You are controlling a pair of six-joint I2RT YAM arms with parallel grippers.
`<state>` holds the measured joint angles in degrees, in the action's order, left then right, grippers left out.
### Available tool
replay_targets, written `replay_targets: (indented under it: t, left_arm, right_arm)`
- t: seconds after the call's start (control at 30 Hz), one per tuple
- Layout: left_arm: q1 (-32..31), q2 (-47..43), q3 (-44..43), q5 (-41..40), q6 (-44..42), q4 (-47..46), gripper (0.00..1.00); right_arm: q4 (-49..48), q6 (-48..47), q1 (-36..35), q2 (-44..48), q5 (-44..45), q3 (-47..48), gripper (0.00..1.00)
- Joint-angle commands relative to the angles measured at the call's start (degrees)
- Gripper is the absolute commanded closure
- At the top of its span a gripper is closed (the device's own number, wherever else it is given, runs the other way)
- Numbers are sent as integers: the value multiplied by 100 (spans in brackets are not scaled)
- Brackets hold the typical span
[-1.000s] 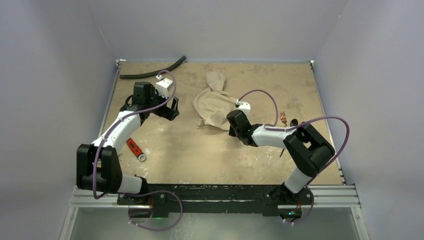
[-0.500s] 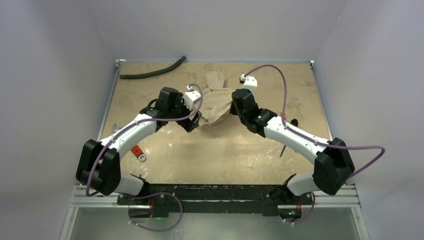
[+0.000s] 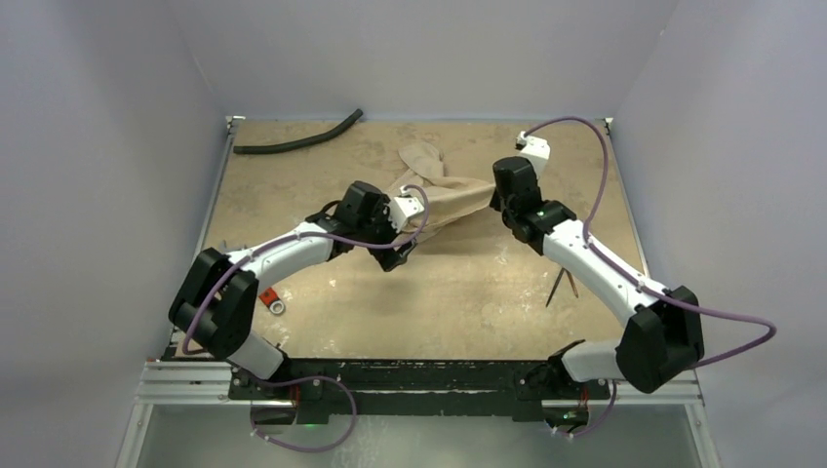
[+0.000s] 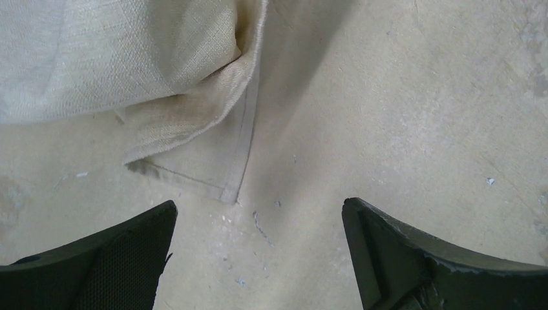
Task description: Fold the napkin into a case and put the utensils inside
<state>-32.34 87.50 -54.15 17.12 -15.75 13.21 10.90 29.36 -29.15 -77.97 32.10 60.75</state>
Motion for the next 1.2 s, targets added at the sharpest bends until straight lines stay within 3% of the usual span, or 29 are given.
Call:
replay_targets:
  t: [0.0, 0.23, 0.43, 0.93, 1.0, 1.17]
  left_arm:
    - [-158, 380, -439, -291, -492, -340, 1]
    - [-152, 847, -703, -979, -685, -913, 2]
    - [-144, 1223, -832, -1350, -834, -659, 6]
    - [513, 1990, -1373, 100, -375, -242, 18]
    - [510, 2084, -1378, 299, -361, -164, 27]
    - [540, 2058, -1413, 277, -456, 127, 70]
  right_arm:
    - [71, -113, 32, 206, 136, 116, 100]
    - [-2, -106, 135, -78, 166, 194, 100]
    - [-129, -270, 459, -287, 24, 541, 100]
    - [-266, -344, 673, -464, -251, 857, 100]
    - [-263, -369, 673, -473, -230, 924, 100]
    - [-214, -423, 708, -413, -213, 1136, 100]
